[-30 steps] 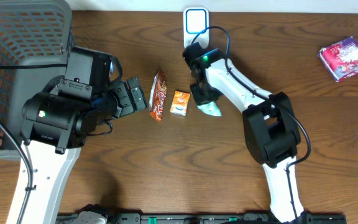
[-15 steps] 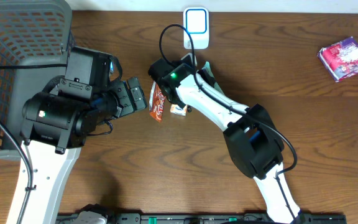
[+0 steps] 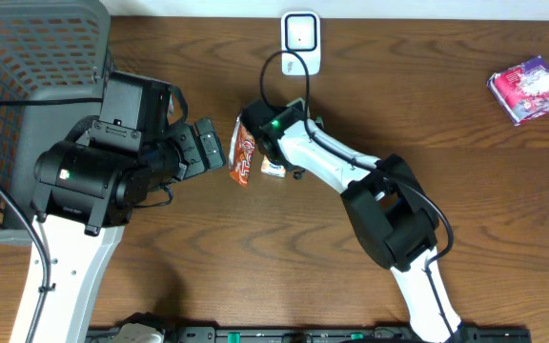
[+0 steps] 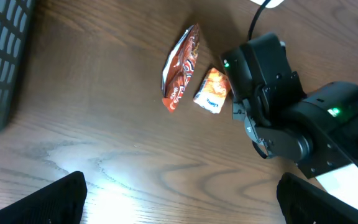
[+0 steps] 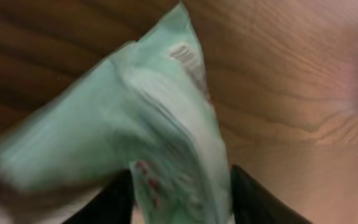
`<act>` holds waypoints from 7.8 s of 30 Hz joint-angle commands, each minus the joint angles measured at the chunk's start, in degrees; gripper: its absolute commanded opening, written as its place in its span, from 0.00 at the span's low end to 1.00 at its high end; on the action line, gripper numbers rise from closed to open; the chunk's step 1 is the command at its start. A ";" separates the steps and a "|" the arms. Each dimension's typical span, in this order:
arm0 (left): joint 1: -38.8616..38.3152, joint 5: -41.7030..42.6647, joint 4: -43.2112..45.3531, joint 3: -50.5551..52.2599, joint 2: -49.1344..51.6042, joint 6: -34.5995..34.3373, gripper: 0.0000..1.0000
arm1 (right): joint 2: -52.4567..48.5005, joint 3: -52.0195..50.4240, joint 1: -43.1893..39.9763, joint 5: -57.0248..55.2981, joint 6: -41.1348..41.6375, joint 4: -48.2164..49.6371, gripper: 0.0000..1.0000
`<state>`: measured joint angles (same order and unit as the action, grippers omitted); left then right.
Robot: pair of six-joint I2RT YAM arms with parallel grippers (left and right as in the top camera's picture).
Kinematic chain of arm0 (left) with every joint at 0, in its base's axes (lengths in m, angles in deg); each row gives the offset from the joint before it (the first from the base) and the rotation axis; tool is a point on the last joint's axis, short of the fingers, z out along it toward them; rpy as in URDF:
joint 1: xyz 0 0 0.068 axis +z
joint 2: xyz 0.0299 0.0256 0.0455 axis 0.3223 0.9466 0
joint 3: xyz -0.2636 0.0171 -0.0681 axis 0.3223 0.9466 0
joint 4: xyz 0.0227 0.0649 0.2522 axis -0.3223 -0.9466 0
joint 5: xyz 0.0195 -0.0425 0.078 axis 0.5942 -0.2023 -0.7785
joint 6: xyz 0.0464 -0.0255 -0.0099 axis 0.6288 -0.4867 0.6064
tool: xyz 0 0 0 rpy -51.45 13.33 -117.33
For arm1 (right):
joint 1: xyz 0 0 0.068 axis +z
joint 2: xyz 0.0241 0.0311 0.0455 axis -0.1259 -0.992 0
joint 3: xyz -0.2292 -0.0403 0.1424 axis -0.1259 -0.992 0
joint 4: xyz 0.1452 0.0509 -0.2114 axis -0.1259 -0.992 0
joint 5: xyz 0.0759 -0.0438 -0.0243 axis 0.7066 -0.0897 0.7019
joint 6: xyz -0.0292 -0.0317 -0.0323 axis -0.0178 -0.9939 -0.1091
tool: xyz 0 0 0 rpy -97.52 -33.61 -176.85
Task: Scan the item barcode
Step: 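Hold the mint-green packet's barcode up in front of the scanner, then carry the mint-green packet right and place it beside the purple-red bag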
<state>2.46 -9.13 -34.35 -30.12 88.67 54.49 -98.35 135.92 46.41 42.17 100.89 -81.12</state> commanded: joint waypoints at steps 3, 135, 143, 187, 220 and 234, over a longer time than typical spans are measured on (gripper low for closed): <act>0.04 -0.33 -0.02 -0.37 -0.31 -0.11 0.98 | 0.26 3.87 -0.31 -4.31 -0.81 -3.65 0.46; 0.04 -0.33 -0.02 -0.37 -0.31 -0.11 0.98 | 0.85 -3.96 -21.94 10.21 -22.25 6.32 0.40; 0.04 -0.33 -0.02 -0.37 -0.31 -0.11 0.98 | 0.85 -3.89 -27.63 26.03 -23.12 5.97 0.31; 0.04 -0.33 -0.02 -0.37 -0.31 -0.11 0.98 | -1.46 16.79 -20.44 45.64 5.86 40.09 0.01; 0.04 -0.33 -0.02 -0.37 -0.31 -0.11 0.98 | 4.61 14.58 -73.85 39.15 10.49 4.15 0.01; 0.04 -0.33 -0.02 -0.37 -0.31 -0.11 0.98 | 4.55 0.81 -71.91 42.01 14.25 22.36 0.09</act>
<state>2.46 -9.13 -34.35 -30.12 88.67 54.49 -95.53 137.93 -27.27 81.92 113.59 -60.79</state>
